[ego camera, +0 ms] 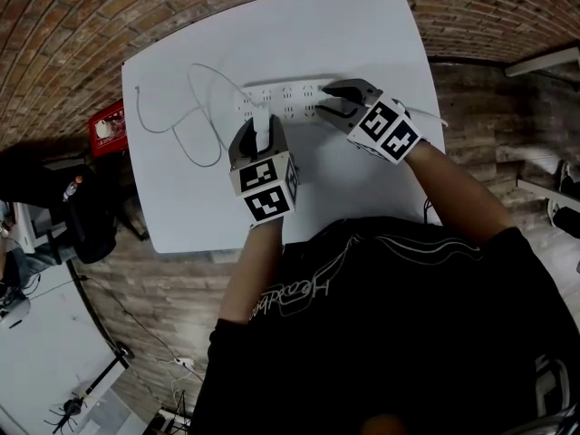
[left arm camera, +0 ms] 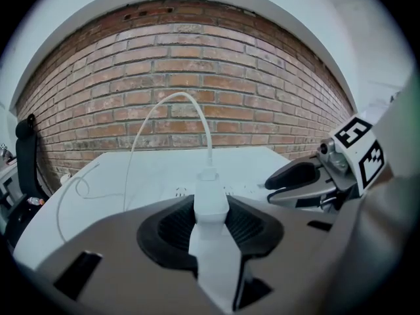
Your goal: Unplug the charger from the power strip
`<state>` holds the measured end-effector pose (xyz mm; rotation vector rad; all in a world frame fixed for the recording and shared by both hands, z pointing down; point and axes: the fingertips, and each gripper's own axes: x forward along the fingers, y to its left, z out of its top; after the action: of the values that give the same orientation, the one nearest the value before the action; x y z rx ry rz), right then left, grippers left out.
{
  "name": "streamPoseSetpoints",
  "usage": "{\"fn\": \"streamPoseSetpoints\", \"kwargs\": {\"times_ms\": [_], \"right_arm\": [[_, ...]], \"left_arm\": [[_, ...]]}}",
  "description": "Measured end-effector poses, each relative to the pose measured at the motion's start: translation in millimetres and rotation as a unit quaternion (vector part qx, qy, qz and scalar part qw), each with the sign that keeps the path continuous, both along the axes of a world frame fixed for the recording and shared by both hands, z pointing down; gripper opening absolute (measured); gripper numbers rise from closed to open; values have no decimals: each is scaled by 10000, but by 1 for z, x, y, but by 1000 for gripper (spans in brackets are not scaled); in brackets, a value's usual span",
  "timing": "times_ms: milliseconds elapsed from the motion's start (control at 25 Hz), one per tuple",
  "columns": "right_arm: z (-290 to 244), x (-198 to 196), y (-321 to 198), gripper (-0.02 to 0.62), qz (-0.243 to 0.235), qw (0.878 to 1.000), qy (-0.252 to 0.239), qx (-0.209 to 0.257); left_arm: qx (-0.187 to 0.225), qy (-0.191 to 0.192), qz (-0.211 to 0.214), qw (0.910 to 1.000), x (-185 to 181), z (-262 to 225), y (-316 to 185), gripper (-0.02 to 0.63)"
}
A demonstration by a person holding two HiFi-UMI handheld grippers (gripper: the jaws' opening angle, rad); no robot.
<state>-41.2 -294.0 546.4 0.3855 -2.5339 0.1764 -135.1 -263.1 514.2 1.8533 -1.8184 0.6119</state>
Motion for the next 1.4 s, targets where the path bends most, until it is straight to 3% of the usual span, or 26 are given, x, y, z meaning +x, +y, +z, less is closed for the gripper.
{"fn": "streamPoseSetpoints", "kwargs": {"times_ms": [200, 480, 760, 960, 1040, 1280, 1400], "right_arm": [[0, -1, 0, 118, -14, 10000, 22, -33], [-1, -1, 1, 117, -29, 10000, -1, -23], [0, -1, 1, 117, -7, 10000, -78, -13], [0, -2, 1, 117, 13, 10000, -92, 3], [0, -1, 1, 115, 11, 9999, -104, 9], [-1, -1, 2, 115, 3, 9999, -100, 38], [-1, -1, 3, 115, 19, 9999, -117, 68]], "left_arm": [[-175, 275, -52, 9995, -3, 2, 1, 133], [-212, -211, 75, 9995, 2, -3, 3, 132], [-295, 587, -136, 9977, -5, 1, 4, 137], [-249, -128, 85, 9996, 0, -2, 4, 133], [-280, -217, 128, 9993, 2, -3, 4, 135], [-402, 646, 3, 9971, -4, 0, 5, 137], [-393, 376, 110, 9985, -3, -1, 6, 135]]}}
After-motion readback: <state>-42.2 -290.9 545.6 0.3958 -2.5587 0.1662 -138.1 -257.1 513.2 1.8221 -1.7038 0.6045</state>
